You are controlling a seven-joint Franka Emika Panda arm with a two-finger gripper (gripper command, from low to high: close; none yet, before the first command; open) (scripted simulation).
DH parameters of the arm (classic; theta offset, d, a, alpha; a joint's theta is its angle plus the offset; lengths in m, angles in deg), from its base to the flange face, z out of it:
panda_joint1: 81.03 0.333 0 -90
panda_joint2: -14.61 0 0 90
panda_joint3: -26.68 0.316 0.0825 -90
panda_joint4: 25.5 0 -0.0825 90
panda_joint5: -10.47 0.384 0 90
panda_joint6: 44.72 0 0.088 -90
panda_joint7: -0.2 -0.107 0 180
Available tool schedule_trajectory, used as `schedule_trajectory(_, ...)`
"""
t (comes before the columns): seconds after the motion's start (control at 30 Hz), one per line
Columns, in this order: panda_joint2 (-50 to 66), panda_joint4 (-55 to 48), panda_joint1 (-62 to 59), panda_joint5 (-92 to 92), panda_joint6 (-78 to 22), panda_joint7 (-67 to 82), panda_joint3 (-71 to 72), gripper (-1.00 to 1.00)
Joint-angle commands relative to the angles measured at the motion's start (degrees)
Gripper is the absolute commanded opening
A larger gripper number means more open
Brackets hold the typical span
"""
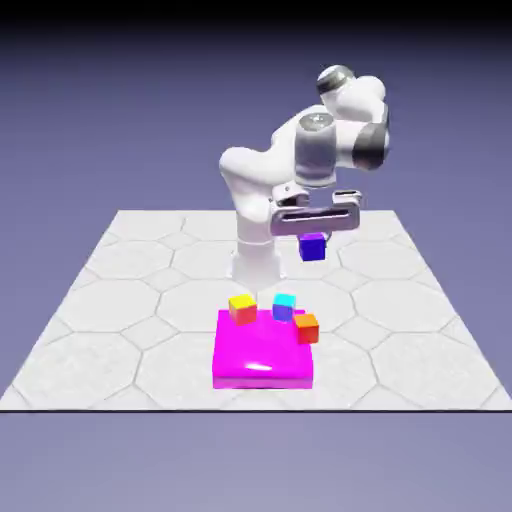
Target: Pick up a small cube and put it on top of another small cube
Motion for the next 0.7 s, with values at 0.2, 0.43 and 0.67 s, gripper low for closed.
schedule_trajectory(0.2, -11.52, 1.41, -9.64, 6.02, -8.08, 11.99, 7.08, -1.0)
schedule_trajectory(0.43, -11.88, 5.39, -7.44, 16.97, -2.89, 11.95, 18.88, 1.0)
schedule_trajectory(0.67, -11.52, 1.41, -9.64, 6.02, -8.08, 11.99, 7.08, 1.0)
